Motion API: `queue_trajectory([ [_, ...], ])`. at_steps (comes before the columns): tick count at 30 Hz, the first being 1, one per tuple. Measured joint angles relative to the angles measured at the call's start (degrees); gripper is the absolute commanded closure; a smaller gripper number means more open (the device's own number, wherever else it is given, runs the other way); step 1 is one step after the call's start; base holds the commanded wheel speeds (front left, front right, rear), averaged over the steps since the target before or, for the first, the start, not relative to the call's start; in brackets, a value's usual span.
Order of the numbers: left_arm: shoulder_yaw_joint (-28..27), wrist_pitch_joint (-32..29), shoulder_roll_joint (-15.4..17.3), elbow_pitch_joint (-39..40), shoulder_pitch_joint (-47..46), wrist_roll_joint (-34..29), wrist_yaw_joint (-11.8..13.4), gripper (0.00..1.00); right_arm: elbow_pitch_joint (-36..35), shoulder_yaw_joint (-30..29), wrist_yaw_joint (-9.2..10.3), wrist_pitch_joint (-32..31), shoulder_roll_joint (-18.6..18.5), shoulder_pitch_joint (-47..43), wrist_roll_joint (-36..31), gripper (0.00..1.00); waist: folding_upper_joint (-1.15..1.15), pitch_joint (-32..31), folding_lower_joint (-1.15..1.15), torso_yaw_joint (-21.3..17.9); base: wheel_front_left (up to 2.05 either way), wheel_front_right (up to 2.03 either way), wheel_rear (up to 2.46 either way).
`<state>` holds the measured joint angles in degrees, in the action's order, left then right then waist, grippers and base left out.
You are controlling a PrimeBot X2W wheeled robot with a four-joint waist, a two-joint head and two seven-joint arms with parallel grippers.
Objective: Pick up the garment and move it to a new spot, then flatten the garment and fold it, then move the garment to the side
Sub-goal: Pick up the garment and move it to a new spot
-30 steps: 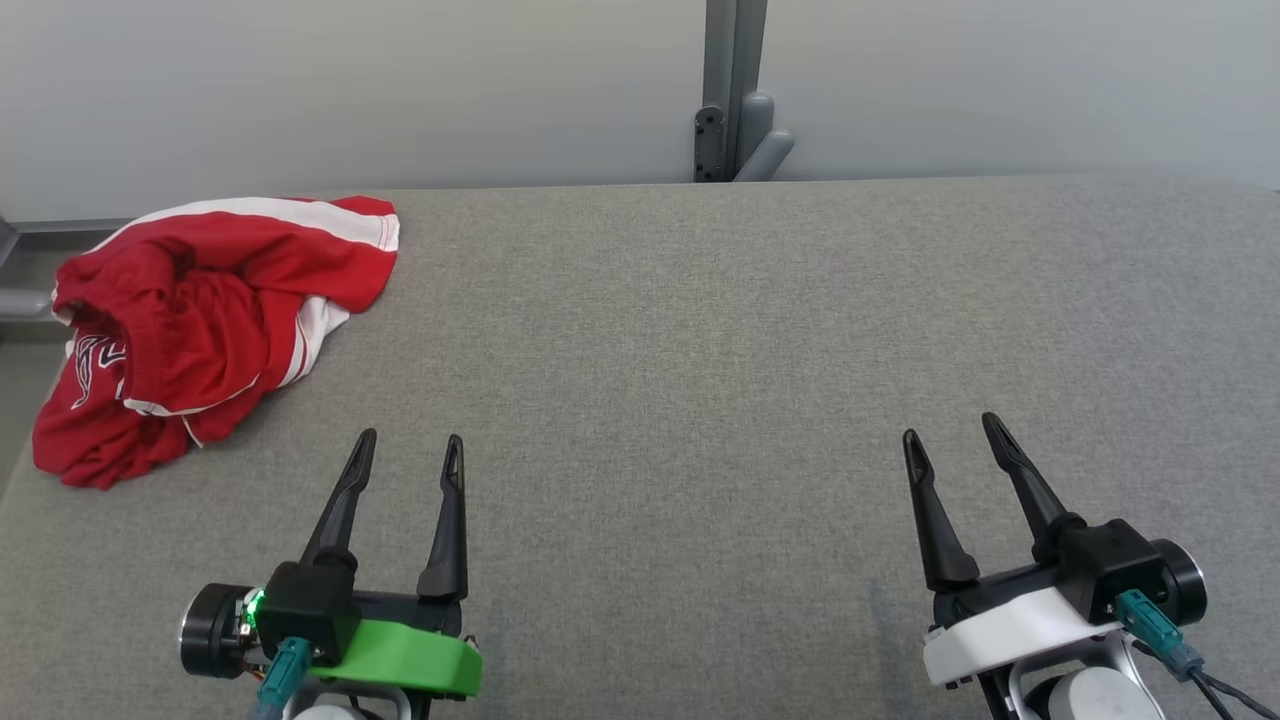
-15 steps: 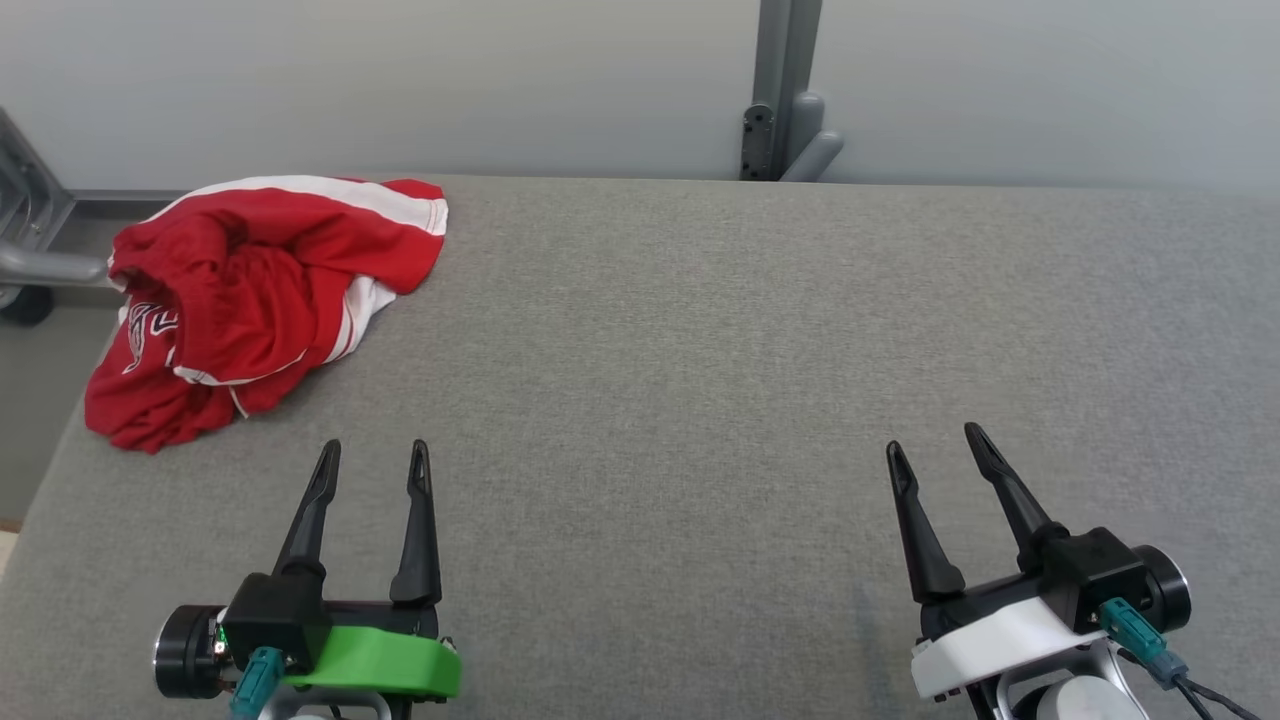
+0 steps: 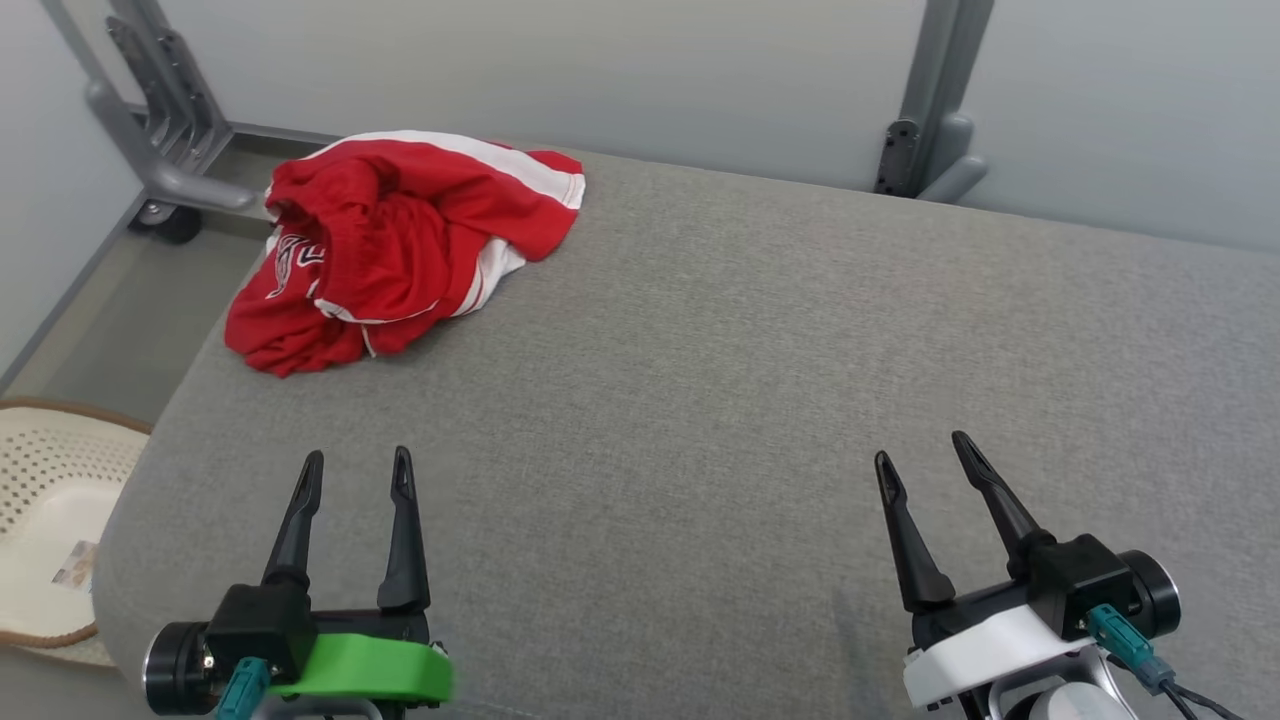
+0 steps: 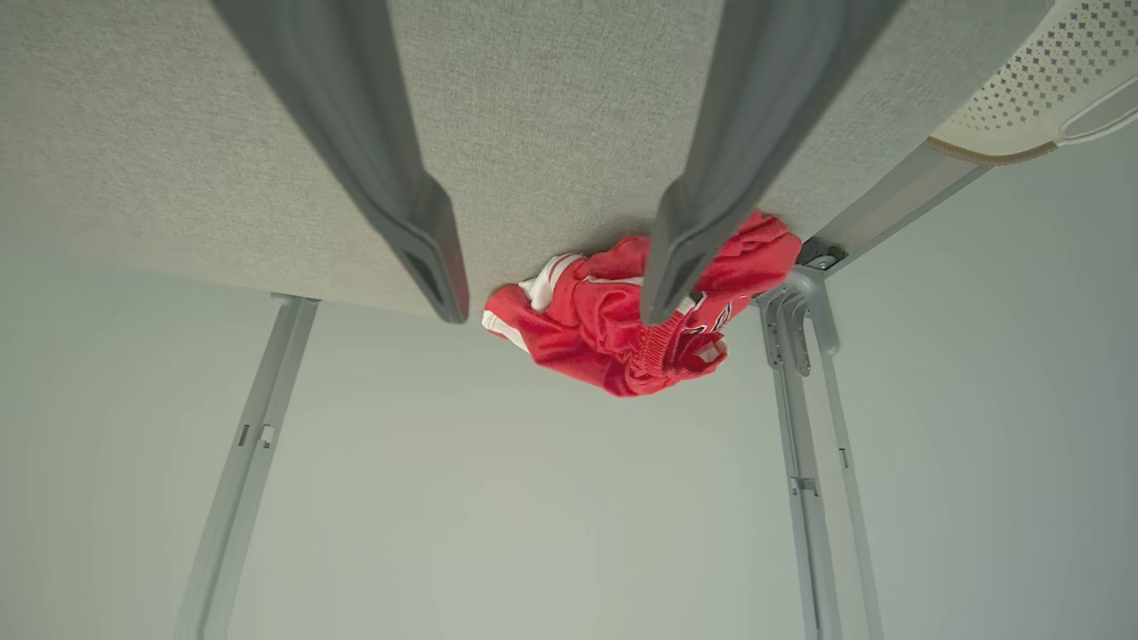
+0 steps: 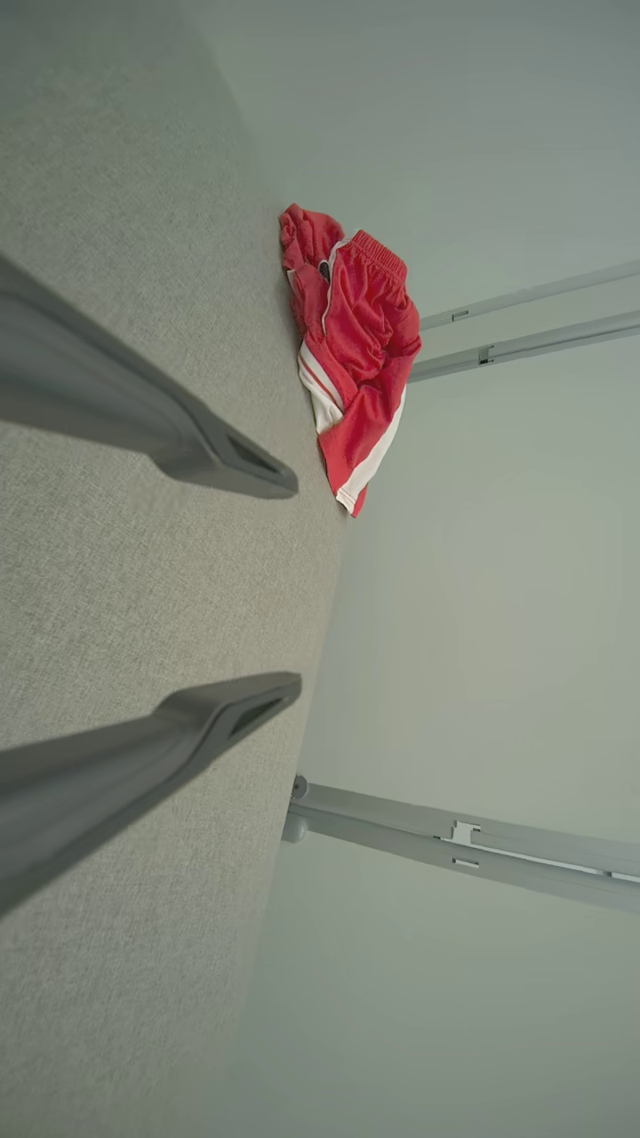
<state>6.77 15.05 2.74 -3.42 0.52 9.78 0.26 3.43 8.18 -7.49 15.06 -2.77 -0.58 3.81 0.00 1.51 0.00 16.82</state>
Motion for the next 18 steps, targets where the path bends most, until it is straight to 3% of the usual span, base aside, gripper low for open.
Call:
queue_trajectory([
  [18, 1.20, -0.01, 0.02, 0.93, 0.69, 0.68, 1.20, 0.00, 0.08, 0.03, 0.00, 0.00, 0.01, -0.82, 0.01, 0.00, 0.00, -0.52, 0.00, 10.29, 0.00, 0.00, 0.00],
])
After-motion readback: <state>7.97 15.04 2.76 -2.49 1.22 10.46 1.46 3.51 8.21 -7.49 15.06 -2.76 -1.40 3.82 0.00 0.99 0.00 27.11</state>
